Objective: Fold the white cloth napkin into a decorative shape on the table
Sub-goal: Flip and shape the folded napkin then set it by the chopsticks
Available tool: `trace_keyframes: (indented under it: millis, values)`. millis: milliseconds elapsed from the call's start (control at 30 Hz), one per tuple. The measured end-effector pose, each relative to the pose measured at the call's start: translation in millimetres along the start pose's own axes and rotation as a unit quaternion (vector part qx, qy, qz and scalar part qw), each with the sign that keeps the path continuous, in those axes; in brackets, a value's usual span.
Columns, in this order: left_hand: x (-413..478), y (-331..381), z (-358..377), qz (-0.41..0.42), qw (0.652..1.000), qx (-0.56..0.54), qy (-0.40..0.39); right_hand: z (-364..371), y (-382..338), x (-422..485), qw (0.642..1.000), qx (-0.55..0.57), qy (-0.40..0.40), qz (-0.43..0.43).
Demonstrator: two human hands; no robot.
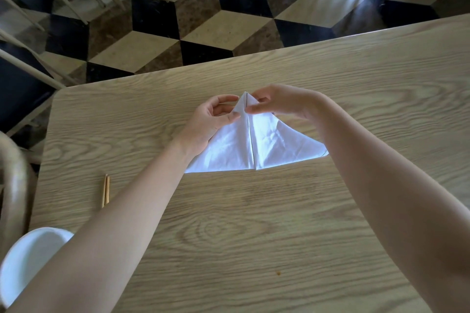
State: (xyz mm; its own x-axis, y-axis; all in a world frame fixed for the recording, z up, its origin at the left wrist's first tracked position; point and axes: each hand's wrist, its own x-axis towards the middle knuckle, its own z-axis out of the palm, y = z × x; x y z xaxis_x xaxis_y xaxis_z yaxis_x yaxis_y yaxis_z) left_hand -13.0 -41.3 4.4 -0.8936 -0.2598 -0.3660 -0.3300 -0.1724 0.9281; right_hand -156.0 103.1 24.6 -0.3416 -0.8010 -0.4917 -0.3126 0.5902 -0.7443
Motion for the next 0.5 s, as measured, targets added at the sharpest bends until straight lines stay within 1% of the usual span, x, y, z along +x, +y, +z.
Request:
trace_keyframes:
  millis: [100, 200, 300, 400, 500]
  values:
    - [-0.3, 1.6, -1.2, -0.006, 1.0, 0.01, -0.002, -3.2, 2.2, -4.3, 0.997, 0.071, -0.015, -0.015]
    - [-0.7, 6.1, 2.1, -0.004, 0.998, 0.059, 0.007, -6.5, 4.2, -4.7, 0.99, 0.142, -0.001, -0.003]
    - [0.0, 8.5, 8.4, 0.012, 0.996, 0.085, 0.021, -8.1, 4.6, -4.5, 0.987, 0.158, 0.0, -0.012]
    - [1.3, 10.5, 11.3, 0.023, 0.995, 0.091, 0.03, -8.4, 0.6, -4.6, 0.986, 0.159, 0.039, -0.028]
    - [2.0, 11.6, 10.5, 0.026, 0.996, 0.073, 0.04, -4.1, -4.1, -6.3, 0.982, 0.16, 0.08, -0.055]
